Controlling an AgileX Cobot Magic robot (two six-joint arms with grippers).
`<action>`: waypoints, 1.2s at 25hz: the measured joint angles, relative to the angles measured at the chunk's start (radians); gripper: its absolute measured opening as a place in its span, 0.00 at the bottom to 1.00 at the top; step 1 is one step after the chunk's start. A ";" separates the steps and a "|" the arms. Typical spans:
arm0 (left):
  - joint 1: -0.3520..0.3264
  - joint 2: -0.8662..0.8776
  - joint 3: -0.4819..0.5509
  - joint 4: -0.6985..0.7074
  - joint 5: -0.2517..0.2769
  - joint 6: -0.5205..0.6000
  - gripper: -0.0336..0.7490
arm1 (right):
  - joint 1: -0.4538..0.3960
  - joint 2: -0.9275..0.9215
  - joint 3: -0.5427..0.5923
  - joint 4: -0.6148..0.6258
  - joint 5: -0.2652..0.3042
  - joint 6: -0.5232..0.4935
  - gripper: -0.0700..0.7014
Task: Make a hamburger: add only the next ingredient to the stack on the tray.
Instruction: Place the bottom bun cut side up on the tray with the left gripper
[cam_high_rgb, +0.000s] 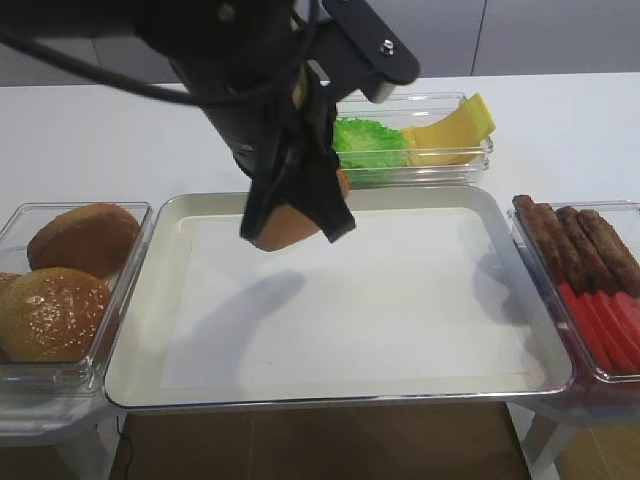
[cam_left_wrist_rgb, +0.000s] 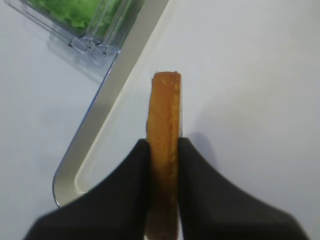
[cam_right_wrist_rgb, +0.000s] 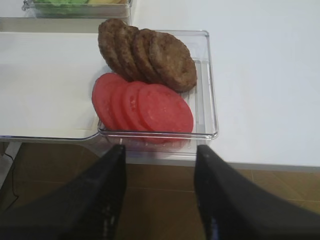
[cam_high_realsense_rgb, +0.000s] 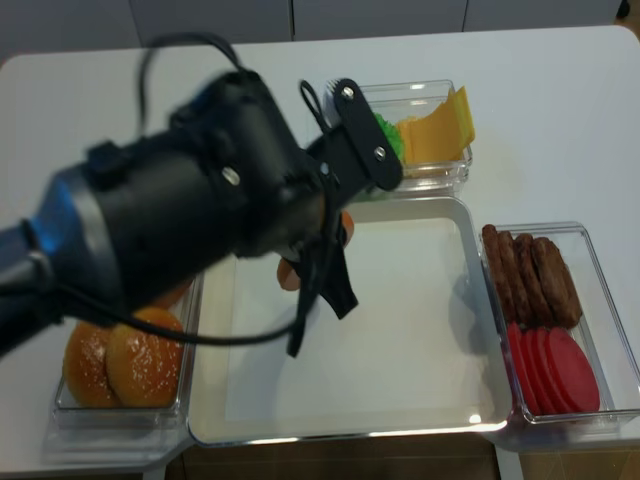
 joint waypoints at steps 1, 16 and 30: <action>-0.018 0.011 0.000 0.045 -0.002 -0.035 0.18 | 0.000 0.000 0.000 0.000 0.000 0.000 0.55; -0.132 0.136 0.000 0.261 -0.022 -0.290 0.18 | 0.000 0.000 0.000 0.000 0.000 -0.001 0.55; -0.157 0.174 -0.002 0.259 -0.024 -0.297 0.18 | 0.000 0.000 0.000 0.000 0.000 0.004 0.55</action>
